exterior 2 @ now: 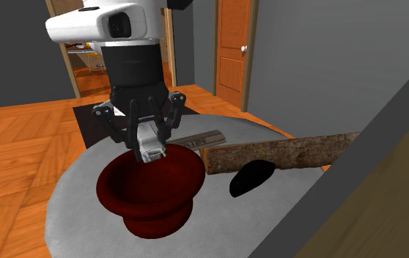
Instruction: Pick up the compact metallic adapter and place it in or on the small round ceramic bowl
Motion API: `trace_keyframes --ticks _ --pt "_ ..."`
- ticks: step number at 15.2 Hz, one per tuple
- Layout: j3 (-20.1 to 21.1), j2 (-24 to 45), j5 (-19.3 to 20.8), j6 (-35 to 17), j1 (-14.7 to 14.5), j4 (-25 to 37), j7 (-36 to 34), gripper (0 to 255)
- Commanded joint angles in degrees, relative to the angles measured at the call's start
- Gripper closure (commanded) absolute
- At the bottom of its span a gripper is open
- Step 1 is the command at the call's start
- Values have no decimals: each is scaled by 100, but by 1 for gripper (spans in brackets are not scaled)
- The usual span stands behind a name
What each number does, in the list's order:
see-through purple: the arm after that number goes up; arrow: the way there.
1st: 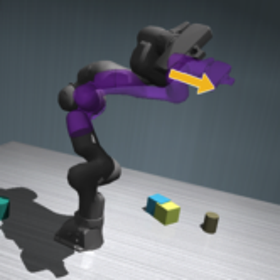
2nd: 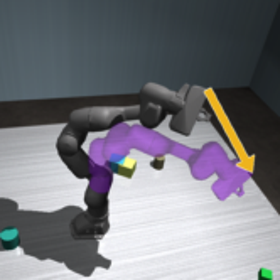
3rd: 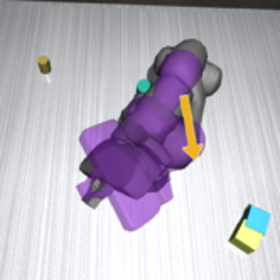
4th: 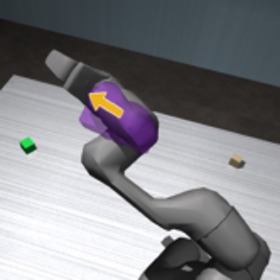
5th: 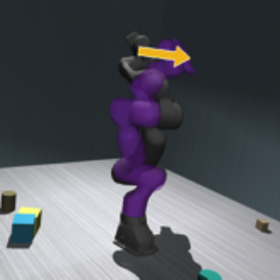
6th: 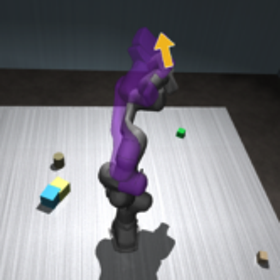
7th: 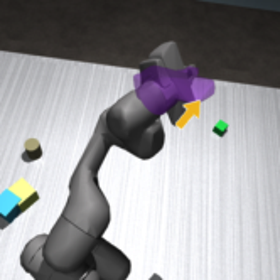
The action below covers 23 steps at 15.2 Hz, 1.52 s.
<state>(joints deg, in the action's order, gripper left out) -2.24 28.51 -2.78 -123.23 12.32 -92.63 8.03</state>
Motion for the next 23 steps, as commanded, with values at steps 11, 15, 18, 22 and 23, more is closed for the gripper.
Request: trace_keyframes --ticks 11,15,18,22,23 --pt "3 103 -8 -166 4 -60 10 0" --pt "3 103 -8 -165 4 -60 10 0" --pt "-8 -165 10 283 5 121 -2 0" --pt "-10 -227 15 405 6 181 -5 0" --pt "-10 -227 15 405 6 181 -5 0"
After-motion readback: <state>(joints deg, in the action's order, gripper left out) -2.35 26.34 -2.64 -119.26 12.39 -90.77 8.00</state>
